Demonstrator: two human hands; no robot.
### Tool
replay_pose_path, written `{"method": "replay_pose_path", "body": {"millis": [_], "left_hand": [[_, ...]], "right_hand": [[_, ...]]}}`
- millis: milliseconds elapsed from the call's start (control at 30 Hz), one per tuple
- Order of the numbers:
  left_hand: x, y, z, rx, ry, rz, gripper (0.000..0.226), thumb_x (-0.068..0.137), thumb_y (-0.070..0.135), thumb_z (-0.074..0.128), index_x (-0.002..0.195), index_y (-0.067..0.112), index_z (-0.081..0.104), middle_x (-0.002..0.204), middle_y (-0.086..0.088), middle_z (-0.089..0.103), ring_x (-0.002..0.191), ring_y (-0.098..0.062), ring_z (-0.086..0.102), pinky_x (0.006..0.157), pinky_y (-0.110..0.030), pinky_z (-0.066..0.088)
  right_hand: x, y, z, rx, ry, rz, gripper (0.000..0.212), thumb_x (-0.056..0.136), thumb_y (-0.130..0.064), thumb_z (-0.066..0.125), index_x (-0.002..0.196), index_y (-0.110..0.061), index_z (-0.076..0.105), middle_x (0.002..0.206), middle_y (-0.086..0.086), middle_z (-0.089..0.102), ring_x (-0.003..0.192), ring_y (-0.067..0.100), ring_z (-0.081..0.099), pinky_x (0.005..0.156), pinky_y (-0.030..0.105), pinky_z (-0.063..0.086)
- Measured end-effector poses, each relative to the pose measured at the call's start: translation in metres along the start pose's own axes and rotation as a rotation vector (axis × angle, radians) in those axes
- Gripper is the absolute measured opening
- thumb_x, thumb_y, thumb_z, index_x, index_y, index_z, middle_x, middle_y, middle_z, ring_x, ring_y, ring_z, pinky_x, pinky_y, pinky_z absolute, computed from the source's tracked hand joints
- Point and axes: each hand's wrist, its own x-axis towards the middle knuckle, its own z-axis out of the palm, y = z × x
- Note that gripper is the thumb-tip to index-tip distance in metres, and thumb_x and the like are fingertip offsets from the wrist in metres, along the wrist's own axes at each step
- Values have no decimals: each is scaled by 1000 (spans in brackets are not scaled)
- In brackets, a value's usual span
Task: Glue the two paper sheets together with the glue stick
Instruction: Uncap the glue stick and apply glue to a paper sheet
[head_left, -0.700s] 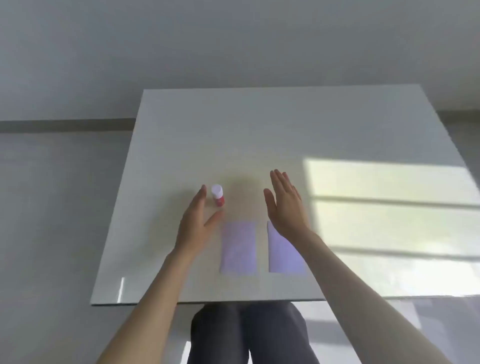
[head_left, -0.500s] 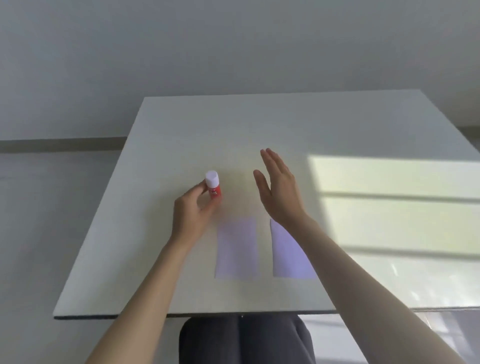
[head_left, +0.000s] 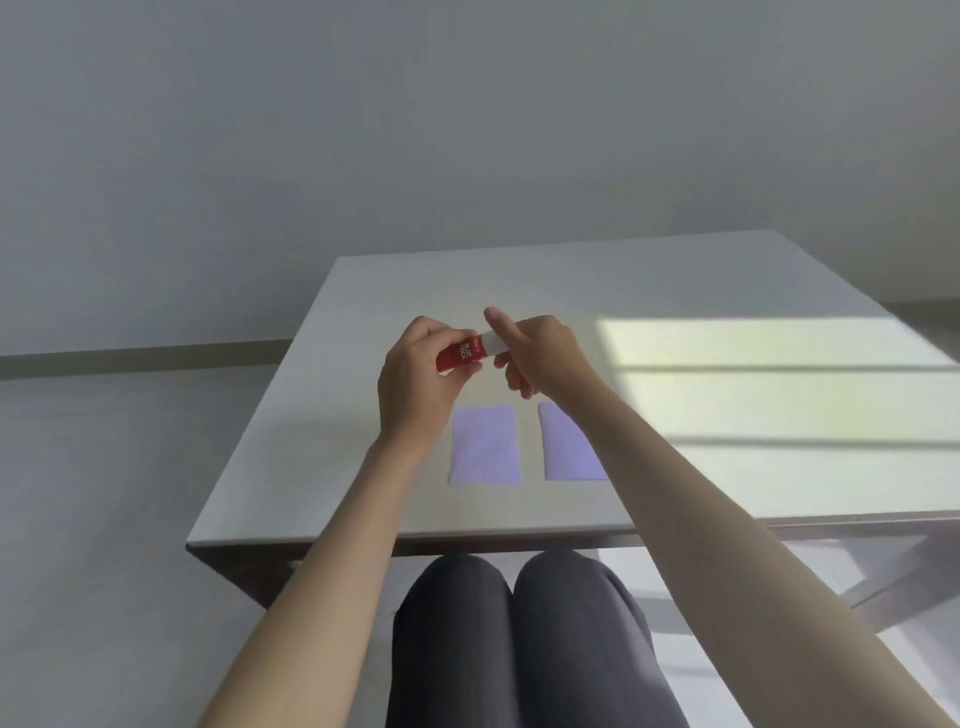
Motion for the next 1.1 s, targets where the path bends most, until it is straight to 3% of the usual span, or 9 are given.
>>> {"method": "replay_pose_path", "body": {"millis": [100,200,333,400,500,633,733,933,1100], "left_hand": [[-3,4,-4,55,11,3,29,67,17,81,96,21,74,88,10,60,73,-6,54,58,-13,38],[-4,8,-5,104,11,-3,31,68,20,81,97,23,73,91,6,63,75,-6,53,57,-19,36],[-4,17,-1,129,-4,18,29,69,20,79,97,23,73,91,5,62,77,-10,55,60,-22,37],[-5,17,1,132,-14,25,28,70,21,79,97,23,73,91,5,62,79,-11,57,59,-22,38],[-5,17,3,161,-21,44,28,70,21,79,98,23,73,91,5,62,79,-13,58,59,-22,37],[-7,16,8,230,-51,84,27,73,22,77,99,22,72,92,4,61,82,-16,61,59,-23,38],[-12,3,7,254,-43,31,24,74,26,75,98,23,71,91,5,60,76,-14,57,57,-22,34],[-17,-26,-4,161,24,-121,22,80,32,69,98,19,70,84,2,65,75,-21,65,62,-25,36],[-18,-29,-3,80,58,-174,23,84,29,64,104,20,68,84,-3,71,76,-20,68,66,-26,39]], "right_hand": [[-7,5,-7,40,-76,-144,17,90,-25,57,86,-11,67,66,2,61,51,15,55,52,22,43],[-13,9,-14,62,-90,-104,34,85,-31,66,115,-16,62,83,3,64,62,19,61,55,23,46],[-13,11,-17,74,24,-36,34,90,-34,58,77,-3,64,57,4,61,43,16,56,47,25,47],[-16,16,-20,132,-13,-92,13,87,-15,63,91,-3,65,67,1,61,54,17,59,56,27,51],[-17,19,-24,183,-49,-64,30,84,-22,69,111,-9,63,84,1,62,67,19,63,61,30,53],[-14,22,-14,171,56,5,26,88,-27,63,84,-1,65,65,6,63,51,17,58,48,24,46],[-5,30,-18,202,147,-30,15,85,-15,66,92,-2,68,73,9,66,59,20,61,54,25,52],[30,74,-45,-423,337,73,35,88,-8,53,122,-3,59,117,21,62,110,34,57,90,33,42],[29,107,-38,-589,244,124,7,89,0,41,87,-2,48,87,20,50,91,40,55,65,35,35]]}}
